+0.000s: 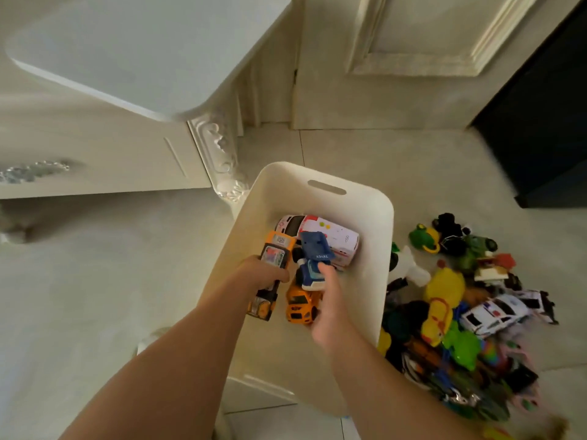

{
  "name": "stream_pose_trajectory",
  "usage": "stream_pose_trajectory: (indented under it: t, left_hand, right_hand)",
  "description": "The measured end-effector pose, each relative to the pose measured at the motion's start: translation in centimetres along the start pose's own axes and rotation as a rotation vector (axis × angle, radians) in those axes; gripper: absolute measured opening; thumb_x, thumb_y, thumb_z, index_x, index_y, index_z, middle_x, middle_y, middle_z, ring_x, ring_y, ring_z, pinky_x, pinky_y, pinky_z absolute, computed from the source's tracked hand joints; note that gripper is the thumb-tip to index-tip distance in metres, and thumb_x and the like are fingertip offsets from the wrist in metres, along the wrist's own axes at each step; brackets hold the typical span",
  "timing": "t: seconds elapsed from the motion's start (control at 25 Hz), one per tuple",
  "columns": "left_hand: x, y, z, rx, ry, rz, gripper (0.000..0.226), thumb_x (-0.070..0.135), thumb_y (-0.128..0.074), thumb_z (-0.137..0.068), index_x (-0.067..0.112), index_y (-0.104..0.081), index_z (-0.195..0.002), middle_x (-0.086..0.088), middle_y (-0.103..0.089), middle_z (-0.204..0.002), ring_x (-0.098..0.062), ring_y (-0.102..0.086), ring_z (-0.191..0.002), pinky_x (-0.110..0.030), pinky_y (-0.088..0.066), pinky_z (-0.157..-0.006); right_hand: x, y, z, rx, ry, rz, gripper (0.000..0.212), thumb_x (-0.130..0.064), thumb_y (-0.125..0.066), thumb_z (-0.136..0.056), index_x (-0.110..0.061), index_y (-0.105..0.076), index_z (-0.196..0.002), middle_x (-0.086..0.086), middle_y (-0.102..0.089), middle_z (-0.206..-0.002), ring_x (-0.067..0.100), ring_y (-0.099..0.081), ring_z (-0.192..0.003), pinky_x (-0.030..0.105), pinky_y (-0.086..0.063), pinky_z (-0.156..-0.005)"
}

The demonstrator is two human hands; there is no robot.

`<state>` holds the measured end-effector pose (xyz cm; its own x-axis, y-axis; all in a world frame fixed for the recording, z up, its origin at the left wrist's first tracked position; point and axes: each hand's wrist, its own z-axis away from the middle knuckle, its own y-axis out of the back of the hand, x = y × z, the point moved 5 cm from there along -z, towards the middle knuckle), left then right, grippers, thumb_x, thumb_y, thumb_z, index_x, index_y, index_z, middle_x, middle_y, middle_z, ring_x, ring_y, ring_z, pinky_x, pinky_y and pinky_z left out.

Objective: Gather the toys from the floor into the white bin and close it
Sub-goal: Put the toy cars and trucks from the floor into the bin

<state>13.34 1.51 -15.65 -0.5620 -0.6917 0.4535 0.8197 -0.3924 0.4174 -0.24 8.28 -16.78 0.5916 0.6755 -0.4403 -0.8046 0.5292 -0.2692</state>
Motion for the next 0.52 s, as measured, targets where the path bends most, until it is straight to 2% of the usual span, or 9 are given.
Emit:
stream_pose_trajectory:
  t: [0.12,0.16,0.2,0.24,0.28,0.32,0.36,0.44,0.52]
  left_hand:
    - [-1.0,0.0,-1.3,0.101,0.015,-0.055,0.041,0.029,-0.076,-0.077,0.016,-0.053,-0.109,-0.009,-0.064,-0.104,-0.025,-0.064,-0.089,-0.035,-0.054,-0.083]
    - [-1.3,0.0,-1.5,0.136,-0.003,-0.074,0.038,0.028,-0.073,-0.081,0.016,-0.053,-0.112,-0.009,-0.064,-0.108,-0.026,-0.063,-0.094,-0.035,-0.053,-0.084]
    - [-1.6,-0.1,-1.7,0.166,-0.024,-0.078,0.038,0.026,-0.069,-0.085,0.016,-0.054,-0.118,-0.01,-0.064,-0.113,-0.027,-0.062,-0.099,-0.035,-0.051,-0.085]
    - [-2.0,-0.3,-2.0,0.188,-0.047,-0.073,0.041,0.025,-0.067,-0.087,0.015,-0.053,-0.125,-0.01,-0.063,-0.119,-0.029,-0.061,-0.104,-0.036,-0.049,-0.087]
    - [-2.3,-0.5,-2.1,0.205,-0.069,-0.06,0.044,0.024,-0.065,-0.089,0.015,-0.051,-0.129,-0.01,-0.062,-0.123,-0.03,-0.06,-0.109,-0.037,-0.048,-0.09]
    - [-2.4,-0.6,-2.2,0.221,-0.097,-0.054,0.045,0.024,-0.063,-0.09,0.015,-0.05,-0.131,-0.011,-0.061,-0.126,-0.031,-0.059,-0.111,-0.038,-0.047,-0.092]
    - [-2.5,-0.8,-2.2,0.235,-0.124,-0.059,0.044,0.024,-0.062,-0.091,0.015,-0.048,-0.132,-0.011,-0.061,-0.127,-0.031,-0.059,-0.113,-0.039,-0.047,-0.094]
    - [-2.7,-0.9,-2.1,0.258,-0.164,-0.075,0.046,0.024,-0.059,-0.093,0.016,-0.044,-0.136,-0.011,-0.059,-0.129,-0.031,-0.058,-0.114,-0.04,-0.046,-0.095]
    - [-2.5,-0.9,-1.2,0.305,-0.215,-0.186,0.058,0.023,-0.059,-0.093,0.02,-0.033,-0.144,-0.009,-0.053,-0.133,-0.029,-0.055,-0.118,-0.038,-0.046,-0.095]
  right_hand:
    - [-0.2,-1.4,-0.4,-0.023,0.021,-0.087,0.032,-0.043,-0.062,-0.081,-0.019,-0.068,-0.101,0.002,-0.063,-0.079,0.016,-0.055,-0.066,0.026,-0.043,-0.057]
    - [0.1,-1.4,-0.6,0.005,0.001,-0.104,0.03,-0.039,-0.06,-0.085,-0.02,-0.064,-0.108,0.0,-0.063,-0.089,0.017,-0.058,-0.077,0.029,-0.047,-0.064]
    - [0.4,-1.3,-0.5,0.052,-0.021,-0.113,0.034,-0.035,-0.058,-0.088,-0.022,-0.059,-0.119,0.0,-0.061,-0.105,0.019,-0.058,-0.098,0.035,-0.049,-0.081]
    - [0.9,-0.7,-0.6,0.133,-0.056,-0.103,0.044,-0.033,-0.059,-0.089,-0.023,-0.05,-0.131,0.0,-0.054,-0.123,0.022,-0.049,-0.12,0.043,-0.041,-0.1]
    - [1.3,-0.3,-0.4,0.193,-0.091,-0.088,0.056,-0.032,-0.06,-0.088,-0.024,-0.041,-0.141,0.001,-0.045,-0.137,0.024,-0.038,-0.133,0.049,-0.03,-0.11]
    - [1.5,-0.1,-0.6,0.215,-0.102,-0.087,0.061,-0.032,-0.061,-0.087,-0.023,-0.038,-0.143,0.002,-0.043,-0.141,0.026,-0.036,-0.135,0.052,-0.027,-0.112]
    - [1.5,-0.1,-0.8,0.206,-0.096,-0.113,0.057,-0.031,-0.062,-0.087,-0.022,-0.043,-0.14,0.002,-0.049,-0.136,0.026,-0.043,-0.129,0.053,-0.032,-0.109]
    - [1.6,-0.2,-1.3,0.193,-0.064,-0.152,0.046,-0.031,-0.063,-0.085,-0.022,-0.054,-0.129,0.002,-0.062,-0.119,0.022,-0.055,-0.113,0.048,-0.043,-0.099]
    - [1.9,0.3,-1.1,0.276,-0.024,-0.207,0.042,-0.036,-0.064,-0.083,-0.024,-0.058,-0.123,0.001,-0.063,-0.119,0.02,-0.055,-0.114,0.042,-0.039,-0.092]
